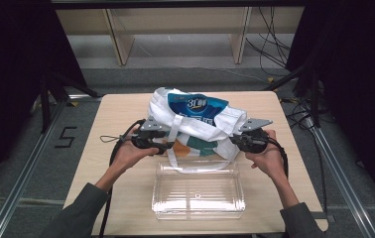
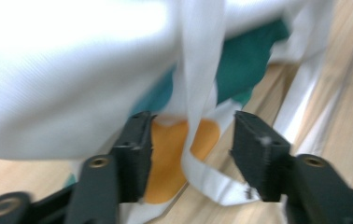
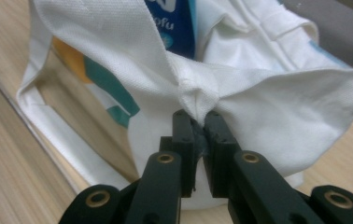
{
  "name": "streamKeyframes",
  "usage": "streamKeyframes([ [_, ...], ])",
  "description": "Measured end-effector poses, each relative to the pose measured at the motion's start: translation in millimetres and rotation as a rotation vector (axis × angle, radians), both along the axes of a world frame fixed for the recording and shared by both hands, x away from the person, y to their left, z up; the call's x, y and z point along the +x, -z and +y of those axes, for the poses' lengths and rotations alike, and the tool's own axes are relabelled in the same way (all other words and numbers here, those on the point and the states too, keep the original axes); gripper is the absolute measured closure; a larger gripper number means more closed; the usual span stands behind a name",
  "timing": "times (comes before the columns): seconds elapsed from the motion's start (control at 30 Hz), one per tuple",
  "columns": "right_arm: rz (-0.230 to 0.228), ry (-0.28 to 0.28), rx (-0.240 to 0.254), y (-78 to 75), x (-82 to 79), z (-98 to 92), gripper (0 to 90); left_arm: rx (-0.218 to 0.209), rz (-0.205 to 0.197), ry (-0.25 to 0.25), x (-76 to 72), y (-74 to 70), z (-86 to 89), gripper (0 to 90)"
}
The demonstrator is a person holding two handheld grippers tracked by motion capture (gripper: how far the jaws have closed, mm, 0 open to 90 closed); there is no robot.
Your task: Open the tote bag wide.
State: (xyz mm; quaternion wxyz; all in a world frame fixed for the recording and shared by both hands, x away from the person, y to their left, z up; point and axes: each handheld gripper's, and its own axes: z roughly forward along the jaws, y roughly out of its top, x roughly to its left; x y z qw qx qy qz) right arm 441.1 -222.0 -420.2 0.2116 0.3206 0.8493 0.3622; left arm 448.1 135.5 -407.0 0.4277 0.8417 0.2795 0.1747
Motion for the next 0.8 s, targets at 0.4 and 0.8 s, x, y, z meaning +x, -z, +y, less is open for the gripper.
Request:
streamKeyframes([
  [0.4, 0.069, -0.042, -0.004, 21.3, -2.6, 7.2, 84.9, -0.064, -0.067, 0.021, 5.2, -41.8, -25.8, 54.1],
  [0.8, 0.094, -0.058, -0.013, 26.7, -3.9, 9.8, 84.4, 0.014, 0.018, 0.019, 36.7, -15.0, -43.8, 80.5],
])
